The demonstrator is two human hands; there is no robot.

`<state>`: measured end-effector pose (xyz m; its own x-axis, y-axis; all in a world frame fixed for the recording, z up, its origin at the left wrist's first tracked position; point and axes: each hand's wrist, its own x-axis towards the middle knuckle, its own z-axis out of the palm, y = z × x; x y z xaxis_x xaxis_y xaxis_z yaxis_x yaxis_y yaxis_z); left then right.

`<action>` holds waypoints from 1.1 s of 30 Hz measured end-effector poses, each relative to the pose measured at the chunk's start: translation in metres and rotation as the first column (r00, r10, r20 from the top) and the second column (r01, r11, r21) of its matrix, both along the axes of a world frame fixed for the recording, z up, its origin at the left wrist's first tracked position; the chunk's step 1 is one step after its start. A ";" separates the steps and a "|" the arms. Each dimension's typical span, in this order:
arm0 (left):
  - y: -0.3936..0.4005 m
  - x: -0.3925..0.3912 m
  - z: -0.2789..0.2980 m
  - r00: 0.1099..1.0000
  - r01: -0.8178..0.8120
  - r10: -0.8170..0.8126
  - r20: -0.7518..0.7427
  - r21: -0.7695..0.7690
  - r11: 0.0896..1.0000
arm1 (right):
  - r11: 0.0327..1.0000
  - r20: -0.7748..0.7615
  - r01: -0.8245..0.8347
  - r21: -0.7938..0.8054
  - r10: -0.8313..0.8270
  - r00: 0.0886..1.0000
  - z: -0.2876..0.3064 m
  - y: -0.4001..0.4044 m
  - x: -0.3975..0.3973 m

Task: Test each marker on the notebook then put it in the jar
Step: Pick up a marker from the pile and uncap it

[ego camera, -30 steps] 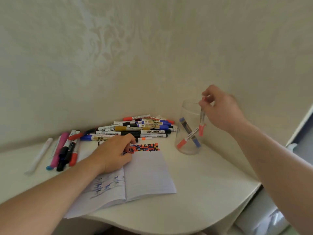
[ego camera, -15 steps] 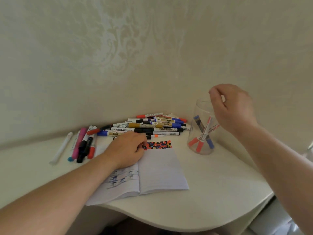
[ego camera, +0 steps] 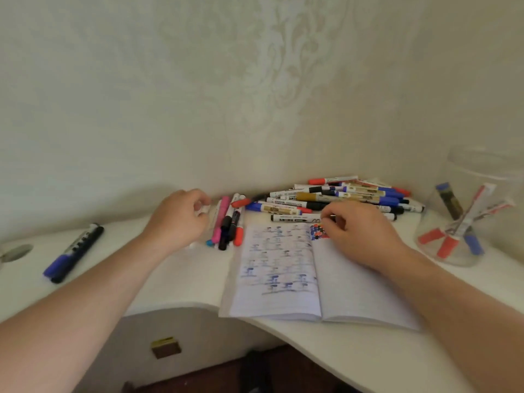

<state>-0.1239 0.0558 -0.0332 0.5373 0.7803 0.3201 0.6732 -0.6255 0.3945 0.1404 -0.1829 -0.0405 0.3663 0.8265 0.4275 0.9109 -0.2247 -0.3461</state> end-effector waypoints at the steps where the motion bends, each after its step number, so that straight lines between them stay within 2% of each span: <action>1: 0.006 -0.009 -0.006 0.998 -0.033 0.028 -0.058 -0.092 0.995 | 1.000 -0.032 0.002 0.006 -0.001 0.999 -0.003 0.003 0.000; 3: 0.010 -0.019 -0.016 0.988 -0.071 0.044 -0.145 -0.183 0.981 | 1.000 -0.086 -0.010 0.026 0.013 0.996 -0.006 0.006 -0.001; 8: 0.014 -0.023 -0.020 0.908 -0.212 0.200 -0.368 0.010 0.977 | 0.998 -0.171 0.007 0.068 0.005 0.985 -0.008 0.002 -0.002; 10: 0.010 -0.020 -0.010 0.884 -0.208 0.181 -0.432 -0.015 0.978 | 0.998 -0.188 0.016 0.068 -0.003 0.982 -0.008 -0.001 -0.001; 12: 0.004 -0.022 0.002 0.892 -0.180 0.134 -0.432 -0.067 0.981 | 0.998 -0.236 0.016 0.069 0.001 0.972 -0.006 -0.004 -0.002; 14: 0.003 -0.026 0.008 0.954 -0.154 0.117 -0.275 -0.119 0.981 | 0.997 -0.276 0.008 0.081 0.015 0.961 -0.005 -0.006 -0.003; 16: -0.002 -0.023 0.009 1.000 -0.029 0.028 -0.012 -0.163 0.986 | 0.994 -0.298 -0.011 0.109 0.043 0.954 -0.003 -0.006 -0.004; 18: -0.018 -0.005 0.014 0.981 0.162 -0.145 0.130 -0.137 0.977 | 0.987 -0.337 -0.034 0.158 0.086 0.938 -0.001 -0.005 -0.005; 21: -0.058 0.038 0.021 0.899 0.402 -0.382 0.214 -0.059 0.914 | 0.970 -0.414 -0.096 0.223 0.184 0.892 -0.002 -0.001 -0.008; 23: -0.083 0.066 0.021 0.844 0.514 -0.504 0.184 -0.008 0.858 | 0.953 -0.484 -0.147 0.264 0.263 0.834 -0.003 0.000 -0.010; 26: -0.110 0.100 0.018 0.717 0.693 -0.673 0.181 -0.076 0.717 | 0.891 -0.640 -0.215 0.400 0.439 0.630 -0.006 0.001 -0.013; 28: -0.115 0.114 0.016 0.670 0.740 -0.721 0.175 -0.084 0.667 | 0.863 -0.710 -0.206 0.461 0.498 0.498 -0.006 0.002 -0.016; 31: -0.097 0.126 0.009 0.702 0.710 -0.686 0.190 -0.117 0.694 | 0.884 -0.832 0.003 0.468 0.439 0.338 0.004 0.004 -0.005; 33: -0.083 0.128 0.004 0.758 0.651 -0.627 0.179 -0.159 0.742 | 0.883 -0.865 0.128 0.452 0.399 0.305 0.012 0.001 0.009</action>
